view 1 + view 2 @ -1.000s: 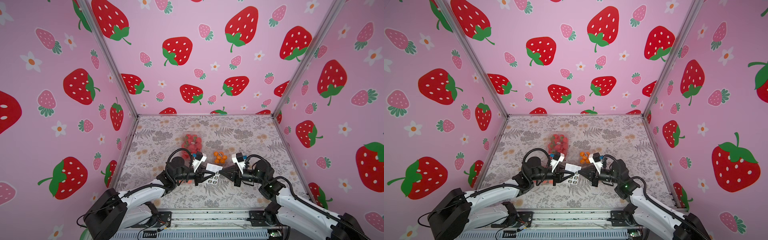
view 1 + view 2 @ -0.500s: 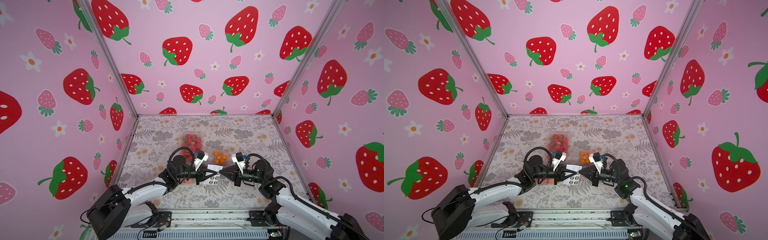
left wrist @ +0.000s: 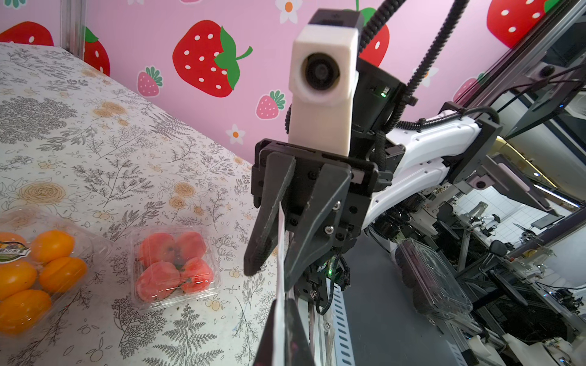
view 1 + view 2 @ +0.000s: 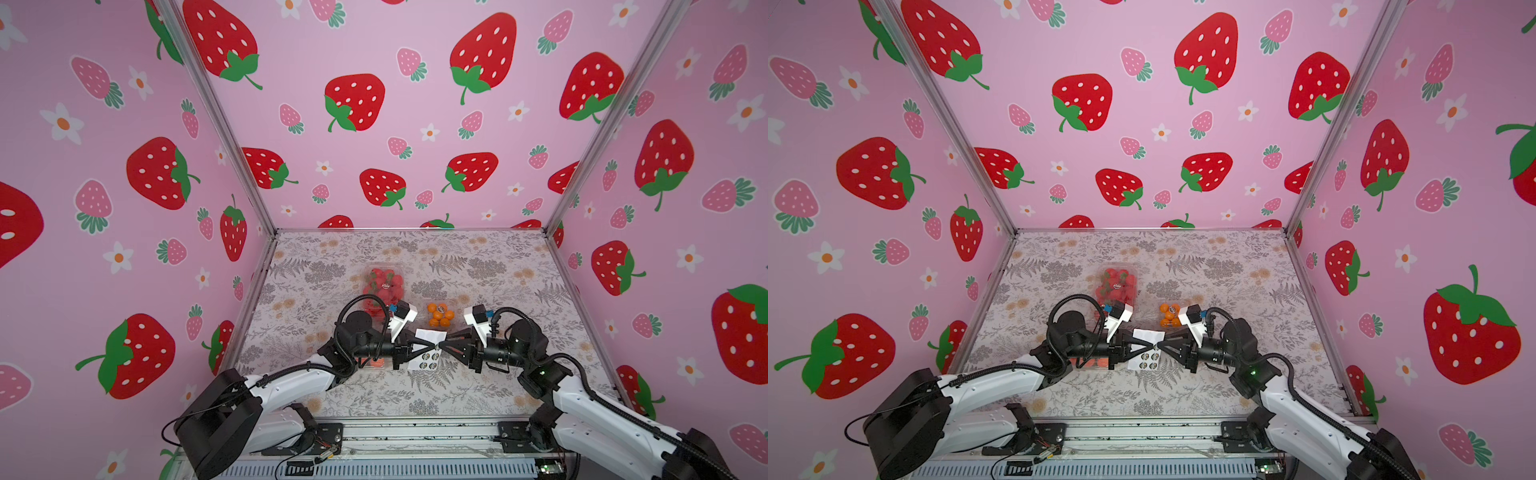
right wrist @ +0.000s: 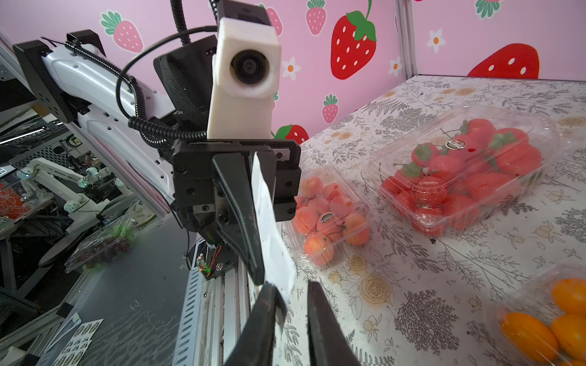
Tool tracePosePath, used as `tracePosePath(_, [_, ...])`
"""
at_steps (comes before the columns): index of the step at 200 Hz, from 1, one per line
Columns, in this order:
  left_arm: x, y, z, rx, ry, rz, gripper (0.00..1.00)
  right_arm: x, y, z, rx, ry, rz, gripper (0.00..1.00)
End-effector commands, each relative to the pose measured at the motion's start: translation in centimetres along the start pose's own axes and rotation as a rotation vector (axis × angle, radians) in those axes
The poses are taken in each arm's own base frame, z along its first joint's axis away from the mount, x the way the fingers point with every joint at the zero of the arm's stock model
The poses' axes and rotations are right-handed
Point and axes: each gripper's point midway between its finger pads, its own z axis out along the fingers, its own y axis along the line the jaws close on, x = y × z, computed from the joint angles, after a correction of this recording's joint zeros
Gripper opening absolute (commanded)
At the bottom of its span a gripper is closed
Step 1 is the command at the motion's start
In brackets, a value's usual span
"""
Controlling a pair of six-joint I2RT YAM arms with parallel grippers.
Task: Label fruit boxes
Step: Adjust the label sticker.
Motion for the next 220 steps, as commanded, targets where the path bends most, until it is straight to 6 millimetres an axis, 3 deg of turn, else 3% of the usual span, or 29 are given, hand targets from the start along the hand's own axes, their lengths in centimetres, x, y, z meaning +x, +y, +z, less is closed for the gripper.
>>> tracePosePath(1, [-2.0,-1.1,0.4,0.04,-0.045,0.056,0.0,-0.6,0.9,-0.2,-0.044,-0.025,-0.027,0.18])
tracePosePath(76, [-2.1,-1.0,0.2,0.02,-0.056,0.057,0.0,0.3,1.1,-0.5,-0.057,-0.026,-0.014,0.15])
tracePosePath(139, [-2.0,-1.4,0.3,0.038,-0.057,0.052,0.0,0.3,0.8,-0.3,-0.048,-0.022,-0.022,0.0])
tracePosePath(179, [-1.4,-2.3,1.5,0.086,-0.031,0.049,0.0,0.1,0.9,0.1,-0.068,-0.02,-0.022,0.0])
tracePosePath(220, [-1.3,-1.4,1.5,0.036,-0.036,0.051,0.0,0.4,1.9,0.2,-0.124,-0.018,-0.025,0.0])
